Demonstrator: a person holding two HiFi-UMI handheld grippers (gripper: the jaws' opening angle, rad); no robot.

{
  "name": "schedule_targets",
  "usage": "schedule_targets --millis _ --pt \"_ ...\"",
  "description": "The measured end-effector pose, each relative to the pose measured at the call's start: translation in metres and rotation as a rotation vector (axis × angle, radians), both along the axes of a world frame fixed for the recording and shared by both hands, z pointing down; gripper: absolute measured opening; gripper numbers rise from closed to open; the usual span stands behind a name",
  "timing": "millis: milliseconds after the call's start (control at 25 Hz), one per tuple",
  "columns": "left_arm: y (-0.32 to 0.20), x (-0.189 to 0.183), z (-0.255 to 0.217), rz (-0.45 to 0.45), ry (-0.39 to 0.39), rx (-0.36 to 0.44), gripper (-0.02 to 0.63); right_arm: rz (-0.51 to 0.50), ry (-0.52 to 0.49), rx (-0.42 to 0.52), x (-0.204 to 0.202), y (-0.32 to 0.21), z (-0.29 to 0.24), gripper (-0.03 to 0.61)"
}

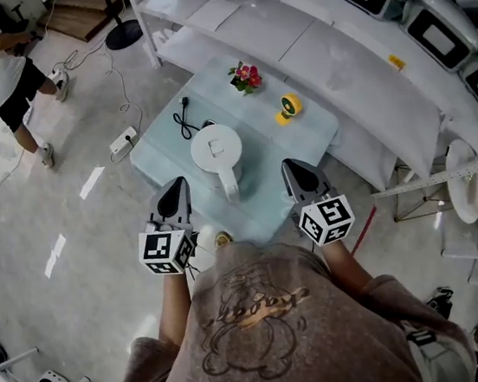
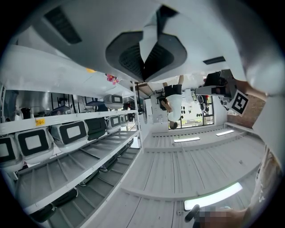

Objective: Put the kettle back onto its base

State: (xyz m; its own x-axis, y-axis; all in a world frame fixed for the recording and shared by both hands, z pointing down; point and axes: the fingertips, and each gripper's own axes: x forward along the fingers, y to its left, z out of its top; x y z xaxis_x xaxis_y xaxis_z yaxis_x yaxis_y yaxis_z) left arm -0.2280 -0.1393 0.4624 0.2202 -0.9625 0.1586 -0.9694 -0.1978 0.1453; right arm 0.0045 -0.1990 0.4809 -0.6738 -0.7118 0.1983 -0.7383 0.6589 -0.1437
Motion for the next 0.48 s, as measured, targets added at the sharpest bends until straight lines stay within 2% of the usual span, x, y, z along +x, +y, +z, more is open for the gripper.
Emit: schedule_targets --millis 480 --pt "-0.0011 -0.0099 -0.0049 -0.027 0.002 -0.007 0.021 -0.028 0.004 -0.009 0.0002 -0.0023 -0.0001 -0.002"
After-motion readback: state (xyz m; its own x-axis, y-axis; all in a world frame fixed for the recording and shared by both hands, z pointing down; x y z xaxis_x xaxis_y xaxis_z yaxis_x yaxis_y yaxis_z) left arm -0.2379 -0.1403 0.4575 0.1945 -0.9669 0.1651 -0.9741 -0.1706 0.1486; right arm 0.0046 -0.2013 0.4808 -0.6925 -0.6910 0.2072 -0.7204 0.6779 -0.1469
